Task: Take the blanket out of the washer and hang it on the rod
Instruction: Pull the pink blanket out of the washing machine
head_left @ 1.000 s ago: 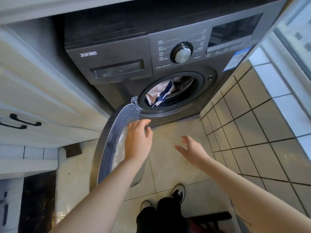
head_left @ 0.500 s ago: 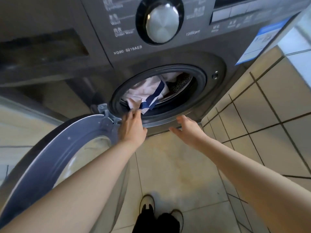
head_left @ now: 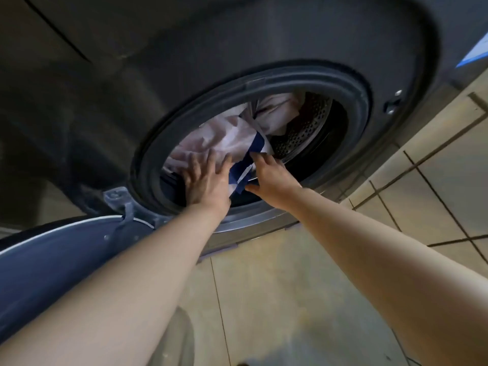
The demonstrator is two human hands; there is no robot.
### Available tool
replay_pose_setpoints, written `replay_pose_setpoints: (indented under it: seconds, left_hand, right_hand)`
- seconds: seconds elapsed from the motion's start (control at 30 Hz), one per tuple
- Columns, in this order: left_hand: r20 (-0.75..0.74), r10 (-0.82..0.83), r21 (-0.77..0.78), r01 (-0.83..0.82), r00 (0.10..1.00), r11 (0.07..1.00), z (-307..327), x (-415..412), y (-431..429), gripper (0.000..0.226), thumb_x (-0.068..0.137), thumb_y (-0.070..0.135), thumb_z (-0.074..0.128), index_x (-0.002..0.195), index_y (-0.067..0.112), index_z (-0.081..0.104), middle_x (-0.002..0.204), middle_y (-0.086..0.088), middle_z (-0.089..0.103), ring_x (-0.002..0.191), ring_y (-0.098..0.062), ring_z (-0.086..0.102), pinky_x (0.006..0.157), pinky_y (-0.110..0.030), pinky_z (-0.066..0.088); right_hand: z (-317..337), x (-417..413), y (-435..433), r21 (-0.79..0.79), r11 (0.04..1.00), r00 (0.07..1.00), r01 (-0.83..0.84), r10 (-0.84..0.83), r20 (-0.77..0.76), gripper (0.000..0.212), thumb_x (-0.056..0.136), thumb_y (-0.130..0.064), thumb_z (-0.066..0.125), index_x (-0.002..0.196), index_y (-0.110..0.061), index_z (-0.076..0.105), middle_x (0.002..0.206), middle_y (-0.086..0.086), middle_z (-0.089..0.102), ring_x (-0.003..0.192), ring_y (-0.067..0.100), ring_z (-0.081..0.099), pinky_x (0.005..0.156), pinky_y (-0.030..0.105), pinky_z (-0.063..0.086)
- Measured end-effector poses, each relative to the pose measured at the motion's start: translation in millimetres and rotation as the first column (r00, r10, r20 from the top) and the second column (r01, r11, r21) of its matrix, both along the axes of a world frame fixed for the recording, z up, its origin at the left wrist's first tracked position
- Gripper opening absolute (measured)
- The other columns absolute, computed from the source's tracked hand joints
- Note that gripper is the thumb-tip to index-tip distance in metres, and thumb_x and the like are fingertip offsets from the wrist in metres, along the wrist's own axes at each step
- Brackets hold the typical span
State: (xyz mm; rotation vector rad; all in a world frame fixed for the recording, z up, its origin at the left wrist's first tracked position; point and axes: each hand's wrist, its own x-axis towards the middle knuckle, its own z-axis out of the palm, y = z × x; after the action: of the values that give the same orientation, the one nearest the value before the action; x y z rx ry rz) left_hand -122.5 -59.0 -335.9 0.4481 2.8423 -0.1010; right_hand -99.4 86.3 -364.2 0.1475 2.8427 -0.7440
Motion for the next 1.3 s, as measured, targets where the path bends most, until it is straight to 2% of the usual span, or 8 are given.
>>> replay_pose_setpoints:
  seconds: [0.13, 0.27, 0.47, 0.67, 1.0, 1.1, 1.2, 1.3]
  left_hand:
    - [-0.031, 0.044, -0.008, -0.044, 0.999, 0.999, -16.9, -14.6, -3.2, 0.058, 0.091, 0.028, 0.058, 0.143, 0.029, 0.032, 0.155, -0.008, 0.019, 0.142, -0.044, 0.013, 0.114, -0.060, 0.014]
    - [-0.125, -0.120, -0.079, 0.111, 0.985, 0.991, -22.8, -12.8, -6.6, 0.037, 0.087, 0.002, 0.044, 0.120, 0.015, 0.054, 0.123, -0.012, 0.058, 0.118, -0.036, 0.048, 0.102, -0.047, 0.033]
    - [-0.162, 0.041, 0.349, 0.018, 0.986, 0.937, -17.3, -4.1, -7.3, 0.030, 0.084, -0.010, 0.042, 0.110, 0.000, 0.054, 0.111, -0.020, 0.061, 0.101, -0.038, 0.057, 0.080, -0.039, 0.043]
    - [-0.041, 0.313, 0.687, -0.201, 0.949, 0.699, 8.8, 35.5, 4.4, 0.029, 0.082, -0.012, 0.045, 0.104, 0.004, 0.056, 0.106, -0.021, 0.058, 0.094, -0.037, 0.055, 0.074, -0.043, 0.045]
    - [0.543, 0.487, 0.799, -0.599, 0.684, -0.050, 51.0, 98.8, 1.4, 0.015, 0.068, 0.028, 0.052, 0.079, 0.021, 0.058, 0.084, -0.003, 0.055, 0.080, -0.021, 0.052, 0.075, -0.037, 0.043]
    - [0.502, 0.575, 0.769, -0.638, 0.646, 0.046, 61.4, 107.6, -2.1, 0.035, 0.064, 0.041, 0.067, 0.085, 0.016, 0.056, 0.092, -0.008, 0.060, 0.084, -0.026, 0.059, 0.078, -0.038, 0.049]
    - [0.483, 0.615, 0.666, -0.718, 0.623, 0.205, 65.9, 114.0, -9.7, 0.067, 0.066, 0.020, 0.080, 0.125, 0.013, 0.050, 0.121, -0.005, 0.053, 0.101, -0.022, 0.057, 0.087, -0.035, 0.049]
    - [0.550, 0.620, 0.601, -0.781, 0.560, 0.172, 76.2, 118.0, -21.5, 0.068, 0.074, 0.004, 0.067, 0.136, 0.023, 0.045, 0.122, -0.001, 0.057, 0.100, -0.024, 0.059, 0.079, -0.032, 0.048]
  right_hand:
    - [-19.4, -24.7, -5.6, 0.104, 0.990, 0.995, -0.098, 0.096, 0.025, 0.085, 0.087, -0.032, 0.065, 0.151, -0.024, 0.009, 0.158, 0.004, 0.008, 0.143, 0.041, 0.008, 0.113, 0.054, 0.024]
    - [-33.3, -34.3, -15.5, 0.138, 0.982, 0.989, -0.130, 0.119, 0.087, 0.065, 0.088, -0.029, 0.063, 0.145, -0.027, 0.031, 0.156, 0.000, 0.015, 0.144, 0.038, 0.001, 0.115, 0.051, 0.015]
    - [-31.4, -26.5, -15.9, 0.027, 1.000, 0.996, -0.013, 0.015, -0.084, 0.021, 0.091, -0.021, 0.055, 0.108, -0.016, 0.066, 0.109, 0.013, 0.063, 0.110, 0.033, 0.053, 0.087, 0.036, 0.041]
    - [11.4, 25.7, -15.9, -0.240, 0.970, 0.983, 0.025, -0.068, -0.173, 0.016, 0.087, 0.001, 0.047, 0.097, -0.003, 0.060, 0.089, 0.020, 0.065, 0.080, 0.037, 0.058, 0.065, 0.039, 0.043]
    - [58.5, 131.8, -33.2, -0.357, 0.930, 0.989, 0.088, -0.125, -0.084, 0.015, 0.081, 0.003, 0.053, 0.079, -0.012, 0.056, 0.069, 0.000, 0.051, 0.063, 0.020, 0.040, 0.057, 0.026, 0.023]
    - [73.2, 157.3, -41.9, -0.384, 0.921, 0.990, 0.069, -0.112, -0.089, 0.011, 0.083, 0.000, 0.055, 0.079, -0.010, 0.059, 0.066, -0.001, 0.051, 0.063, 0.016, 0.036, 0.055, 0.026, 0.025]
    - [88.8, 177.6, -48.7, -0.412, 0.911, 0.996, -0.021, -0.015, -0.084, 0.003, 0.084, -0.007, 0.061, 0.082, -0.009, 0.061, 0.071, -0.002, 0.058, 0.068, 0.015, 0.044, 0.059, 0.024, 0.034]
    - [102.4, 182.4, -42.0, -0.504, 0.863, 0.998, 0.038, -0.007, 0.063, 0.027, 0.076, -0.013, 0.056, 0.101, -0.021, 0.065, 0.090, -0.010, 0.067, 0.082, 0.008, 0.058, 0.072, 0.018, 0.045]
